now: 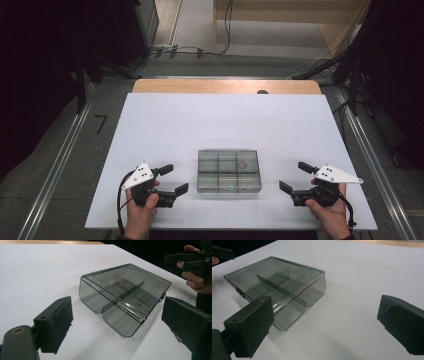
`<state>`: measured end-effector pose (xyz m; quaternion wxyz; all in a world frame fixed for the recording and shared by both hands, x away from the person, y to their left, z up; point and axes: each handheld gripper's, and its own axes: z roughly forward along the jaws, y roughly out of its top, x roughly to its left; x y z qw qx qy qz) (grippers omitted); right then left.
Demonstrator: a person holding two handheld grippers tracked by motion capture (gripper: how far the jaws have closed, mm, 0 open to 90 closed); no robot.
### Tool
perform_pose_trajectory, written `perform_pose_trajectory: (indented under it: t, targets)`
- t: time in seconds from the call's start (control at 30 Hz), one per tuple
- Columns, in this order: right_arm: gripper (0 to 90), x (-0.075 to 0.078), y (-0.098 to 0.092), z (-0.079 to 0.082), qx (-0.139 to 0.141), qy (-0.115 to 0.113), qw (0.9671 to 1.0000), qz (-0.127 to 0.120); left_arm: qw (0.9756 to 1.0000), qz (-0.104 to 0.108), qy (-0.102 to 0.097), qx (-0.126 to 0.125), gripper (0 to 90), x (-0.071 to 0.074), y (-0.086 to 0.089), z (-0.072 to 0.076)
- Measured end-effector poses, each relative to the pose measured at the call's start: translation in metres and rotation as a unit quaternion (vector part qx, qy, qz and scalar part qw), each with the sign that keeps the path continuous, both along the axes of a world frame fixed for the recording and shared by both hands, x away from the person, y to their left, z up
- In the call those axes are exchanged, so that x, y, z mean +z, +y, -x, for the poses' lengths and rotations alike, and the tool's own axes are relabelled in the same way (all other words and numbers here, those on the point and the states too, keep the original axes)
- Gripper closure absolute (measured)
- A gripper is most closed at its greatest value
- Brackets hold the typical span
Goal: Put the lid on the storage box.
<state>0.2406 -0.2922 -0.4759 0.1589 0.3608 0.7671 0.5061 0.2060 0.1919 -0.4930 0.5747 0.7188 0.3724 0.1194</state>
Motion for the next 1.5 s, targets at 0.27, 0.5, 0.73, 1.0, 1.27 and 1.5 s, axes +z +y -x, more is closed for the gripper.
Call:
perform_pose_trajectory:
  t: [0.27, 0.5, 0.73, 1.0, 1.27, 1.5]
  targets:
    - [0.0, -0.001, -0.011, -0.001, -0.012, -0.007, 0.9999, 0.002, 0.9999, 0.004, -0.005, 0.01, 2.4, 0.0, 0.01, 0.0]
    - [0.0, -0.001, -0.025, -0.003, -0.024, -0.011, 0.9996, -0.007, 0.9998, -0.003, -0.007, 0.019, 1.0, -0.001, 0.017, -0.001]
    - [0.0, -0.001, -0.037, -0.004, -0.036, -0.016, 0.9992, -0.01, 0.9998, -0.009, -0.007, 0.014, 0.4, -0.002, 0.023, -0.002]
    - [0.0, -0.004, -0.053, -0.006, -0.044, -0.016, 0.9989, -0.009, 0.9998, -0.001, -0.007, 0.019, 0.3, -0.003, 0.034, -0.004]
    - [0.0, -0.01, -0.071, -0.009, -0.051, -0.015, 0.9985, -0.012, 0.9994, 0.006, -0.01, 0.033, 0.3, -0.007, 0.045, -0.006]
    - [0.0, -0.014, -0.086, -0.009, -0.056, -0.019, 0.9981, -0.015, 0.9989, 0.009, -0.012, 0.045, 0.3, -0.008, 0.054, -0.006]
